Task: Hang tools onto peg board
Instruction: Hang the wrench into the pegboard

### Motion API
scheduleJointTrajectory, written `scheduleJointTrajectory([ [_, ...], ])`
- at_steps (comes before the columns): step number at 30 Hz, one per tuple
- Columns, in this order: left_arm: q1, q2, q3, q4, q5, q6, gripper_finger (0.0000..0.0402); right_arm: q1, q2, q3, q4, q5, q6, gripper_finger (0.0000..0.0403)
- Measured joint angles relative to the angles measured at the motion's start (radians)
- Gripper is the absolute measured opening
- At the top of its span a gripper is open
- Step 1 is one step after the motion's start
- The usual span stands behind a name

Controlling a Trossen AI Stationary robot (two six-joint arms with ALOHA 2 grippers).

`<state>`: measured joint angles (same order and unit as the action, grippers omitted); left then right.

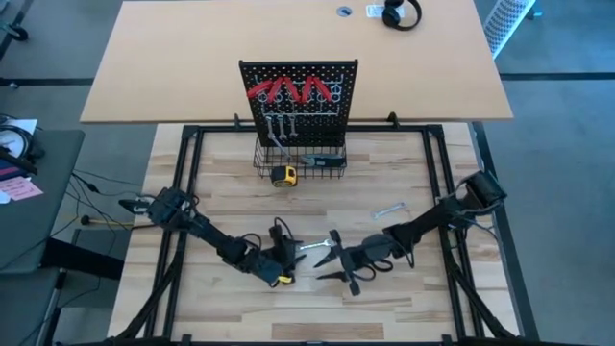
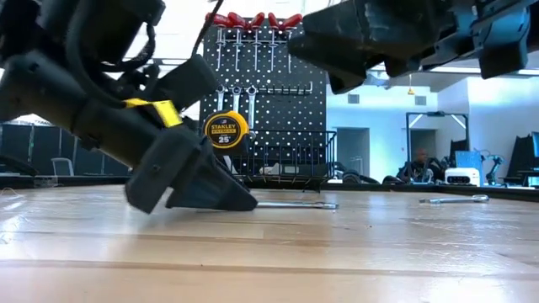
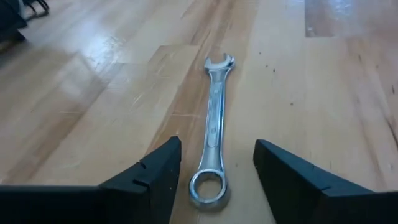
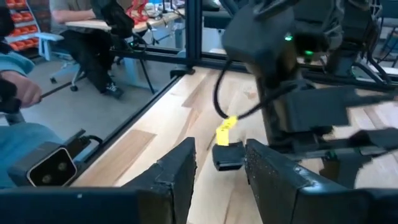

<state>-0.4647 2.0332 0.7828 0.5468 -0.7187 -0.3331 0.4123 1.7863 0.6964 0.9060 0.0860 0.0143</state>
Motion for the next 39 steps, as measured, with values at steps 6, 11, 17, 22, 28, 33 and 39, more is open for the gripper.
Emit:
scheduleJointTrajectory([
  [6, 0.030, 0.005, -0.024, -0.010, 0.112, -0.083, 0.0124, 0.016, 0.000, 0.000, -0.008, 0.001, -0.004, 0.0142],
  [11, 0.046, 0.003, -0.037, 0.005, 0.181, -0.111, 0.0043, 0.025, 0.000, 0.000, -0.013, 0.000, -0.015, 0.0141],
  [17, 0.047, -0.036, -0.038, -0.017, 0.212, -0.073, 0.0004, 0.018, 0.000, 0.000, -0.055, 0.001, -0.011, 0.0140],
  [22, 0.040, -0.070, -0.041, -0.034, 0.211, -0.051, 0.0002, -0.014, 0.001, 0.000, -0.148, 0.001, 0.060, 0.0143],
  [28, 0.022, -0.092, -0.043, -0.030, 0.169, -0.044, 0.0002, -0.072, 0.031, 0.002, -0.193, 0.003, 0.133, 0.0183],
  [33, -0.008, -0.159, -0.047, -0.047, 0.083, -0.002, 0.0002, -0.095, 0.158, 0.024, -0.166, 0.026, 0.169, 0.0206],
  [39, -0.062, -0.238, -0.044, -0.023, -0.020, 0.076, 0.0001, -0.100, 0.233, 0.096, -0.183, 0.101, 0.117, 0.0197],
])
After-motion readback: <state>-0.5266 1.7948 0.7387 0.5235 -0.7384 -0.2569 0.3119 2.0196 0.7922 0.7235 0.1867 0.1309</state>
